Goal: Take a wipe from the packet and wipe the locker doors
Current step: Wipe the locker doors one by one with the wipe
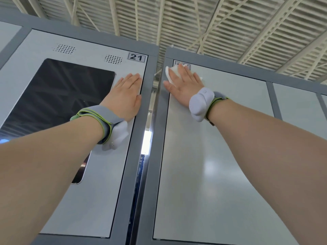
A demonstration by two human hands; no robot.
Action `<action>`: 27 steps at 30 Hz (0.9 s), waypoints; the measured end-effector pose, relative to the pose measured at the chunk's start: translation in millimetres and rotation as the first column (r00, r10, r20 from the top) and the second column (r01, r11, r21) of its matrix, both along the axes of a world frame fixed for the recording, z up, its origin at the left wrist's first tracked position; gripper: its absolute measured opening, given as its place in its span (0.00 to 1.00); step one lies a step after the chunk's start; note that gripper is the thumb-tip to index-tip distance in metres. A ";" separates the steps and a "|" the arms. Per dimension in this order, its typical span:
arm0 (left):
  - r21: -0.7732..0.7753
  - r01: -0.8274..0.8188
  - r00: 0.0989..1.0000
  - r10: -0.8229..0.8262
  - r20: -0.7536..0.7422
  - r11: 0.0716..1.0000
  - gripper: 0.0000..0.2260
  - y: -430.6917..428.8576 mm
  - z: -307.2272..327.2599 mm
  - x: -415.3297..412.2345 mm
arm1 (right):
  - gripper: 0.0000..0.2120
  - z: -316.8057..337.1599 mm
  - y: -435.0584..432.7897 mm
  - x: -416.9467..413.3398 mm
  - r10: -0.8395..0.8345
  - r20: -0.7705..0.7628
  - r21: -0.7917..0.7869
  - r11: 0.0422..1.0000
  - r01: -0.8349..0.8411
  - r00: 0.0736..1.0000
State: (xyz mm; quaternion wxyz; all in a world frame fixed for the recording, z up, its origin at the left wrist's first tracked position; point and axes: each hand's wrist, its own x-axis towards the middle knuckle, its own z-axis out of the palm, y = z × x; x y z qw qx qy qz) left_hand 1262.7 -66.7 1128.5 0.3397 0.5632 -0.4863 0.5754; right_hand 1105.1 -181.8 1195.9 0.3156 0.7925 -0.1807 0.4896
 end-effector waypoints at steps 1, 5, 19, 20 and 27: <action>0.003 -0.004 1.000 0.004 0.003 1.000 0.23 0.6 0.6 0.1 | 0.28 3.7 0.3 0.7 -0.003 0.025 0.022 1.000 0.003 1.000; 0.016 -0.038 0.999 0.039 -0.021 0.999 0.23 0.9 1.1 0.2 | 0.29 -11.6 1.8 3.7 -0.002 -0.014 -0.008 1.000 0.001 1.000; 0.006 -0.054 0.996 0.055 -0.073 0.999 0.24 -2.5 -5.3 -7.6 | 0.29 -39.9 -7.5 -16.9 -0.047 -0.047 -0.031 0.998 0.045 0.998; 0.004 -0.055 0.996 0.055 -0.072 0.998 0.24 -2.4 -5.3 -7.7 | 0.29 -41.0 -5.9 -13.3 -0.033 -0.037 -0.011 0.999 0.033 0.999; 0.001 -0.056 0.994 0.056 -0.092 0.998 0.24 -3.5 -6.5 -9.1 | 0.30 -82.7 -5.9 -21.8 -0.029 -0.186 -0.140 0.990 0.003 0.982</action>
